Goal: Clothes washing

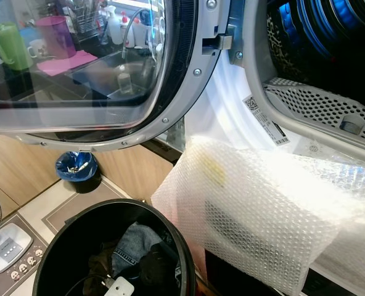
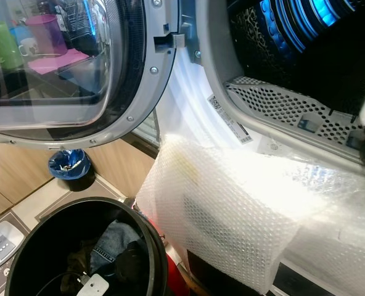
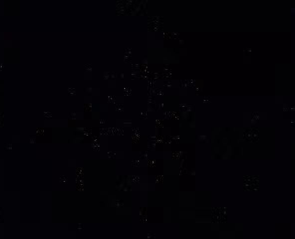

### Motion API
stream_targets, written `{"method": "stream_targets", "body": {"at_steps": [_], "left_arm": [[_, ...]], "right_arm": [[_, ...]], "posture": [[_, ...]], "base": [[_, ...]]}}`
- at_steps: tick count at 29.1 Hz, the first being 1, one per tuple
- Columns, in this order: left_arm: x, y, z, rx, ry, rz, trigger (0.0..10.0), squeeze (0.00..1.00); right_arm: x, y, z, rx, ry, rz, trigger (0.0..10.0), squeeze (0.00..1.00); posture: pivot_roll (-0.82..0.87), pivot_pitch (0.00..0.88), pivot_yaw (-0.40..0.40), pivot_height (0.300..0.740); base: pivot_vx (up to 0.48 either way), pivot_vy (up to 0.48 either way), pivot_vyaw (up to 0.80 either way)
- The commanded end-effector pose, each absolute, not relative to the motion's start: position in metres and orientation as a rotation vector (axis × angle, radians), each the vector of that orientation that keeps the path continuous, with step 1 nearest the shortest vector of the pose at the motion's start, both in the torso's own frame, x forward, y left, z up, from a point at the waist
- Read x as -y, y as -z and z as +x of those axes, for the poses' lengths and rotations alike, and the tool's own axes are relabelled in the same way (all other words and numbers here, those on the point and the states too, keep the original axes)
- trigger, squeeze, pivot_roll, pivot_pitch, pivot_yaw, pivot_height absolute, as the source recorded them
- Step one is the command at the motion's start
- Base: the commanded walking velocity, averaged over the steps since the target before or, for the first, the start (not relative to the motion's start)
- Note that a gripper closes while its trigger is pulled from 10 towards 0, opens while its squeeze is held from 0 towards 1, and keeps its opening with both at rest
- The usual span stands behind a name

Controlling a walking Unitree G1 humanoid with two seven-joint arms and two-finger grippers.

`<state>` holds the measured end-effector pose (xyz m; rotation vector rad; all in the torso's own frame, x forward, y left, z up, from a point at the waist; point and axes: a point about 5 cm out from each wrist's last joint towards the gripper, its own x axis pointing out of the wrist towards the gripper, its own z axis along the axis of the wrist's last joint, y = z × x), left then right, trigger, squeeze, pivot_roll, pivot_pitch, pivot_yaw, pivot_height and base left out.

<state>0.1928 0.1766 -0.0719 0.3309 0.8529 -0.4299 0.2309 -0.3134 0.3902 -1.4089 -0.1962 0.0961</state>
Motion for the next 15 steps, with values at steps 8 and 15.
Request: {"method": "stream_targets", "body": {"at_steps": [8, 15], "left_arm": [[-0.180, 0.096, 0.146, -1.064, 0.467, 0.323, 10.0, 0.00], [-0.181, 0.097, 0.145, -1.067, 0.466, 0.323, 10.0, 0.00]], "right_arm": [[0.330, -0.363, 0.222, 0.147, -0.290, -1.044, 10.0, 0.00], [0.321, -0.362, 0.218, 0.209, -0.418, -0.859, 10.0, 0.00]], "posture": [[-0.16, 0.170, 0.101, 0.740], [-0.16, 0.170, 0.101, 0.740]], "base": [[0.000, 0.000, 0.00], [0.000, 0.000, 0.00]]}}
